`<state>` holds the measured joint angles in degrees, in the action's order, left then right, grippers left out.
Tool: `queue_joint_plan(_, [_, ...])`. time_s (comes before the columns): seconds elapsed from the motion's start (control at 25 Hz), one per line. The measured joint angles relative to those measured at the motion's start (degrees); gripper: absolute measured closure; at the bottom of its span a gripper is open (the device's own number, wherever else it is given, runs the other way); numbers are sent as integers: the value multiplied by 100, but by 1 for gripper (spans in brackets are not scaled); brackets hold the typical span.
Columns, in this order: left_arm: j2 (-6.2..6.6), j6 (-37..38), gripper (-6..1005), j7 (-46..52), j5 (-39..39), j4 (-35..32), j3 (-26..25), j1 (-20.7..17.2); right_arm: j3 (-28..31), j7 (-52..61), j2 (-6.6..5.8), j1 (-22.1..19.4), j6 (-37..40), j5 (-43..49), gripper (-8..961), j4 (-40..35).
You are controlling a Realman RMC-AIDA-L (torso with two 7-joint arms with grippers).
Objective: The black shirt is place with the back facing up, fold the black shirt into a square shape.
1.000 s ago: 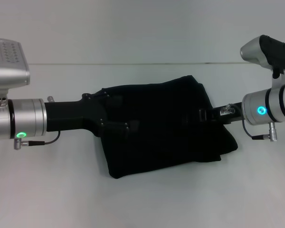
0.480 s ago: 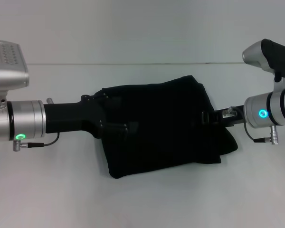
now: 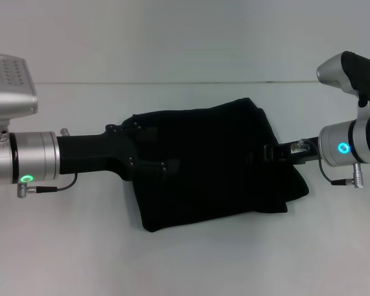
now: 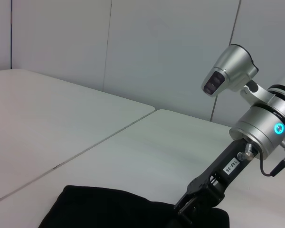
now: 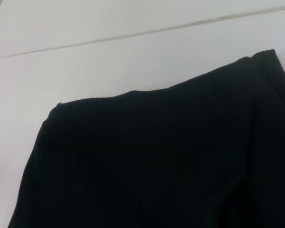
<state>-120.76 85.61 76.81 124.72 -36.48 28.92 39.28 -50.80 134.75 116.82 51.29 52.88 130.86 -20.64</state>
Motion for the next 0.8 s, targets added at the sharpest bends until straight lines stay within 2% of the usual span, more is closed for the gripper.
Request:
queue_joint_plan(0.2, [4, 0, 48, 0, 0, 2, 0, 7, 0, -4, 10, 32, 3, 1, 555, -1])
queue_joint_plan(0.44, [10, 0, 47, 0, 0, 0, 0, 35, -8, -7, 28, 45, -82, 1, 387, 37])
queue_joint_plan(0.8, [18, 0, 47, 0, 0, -15, 0, 44, -18, -2, 80, 52, -112, -4, 393, 38])
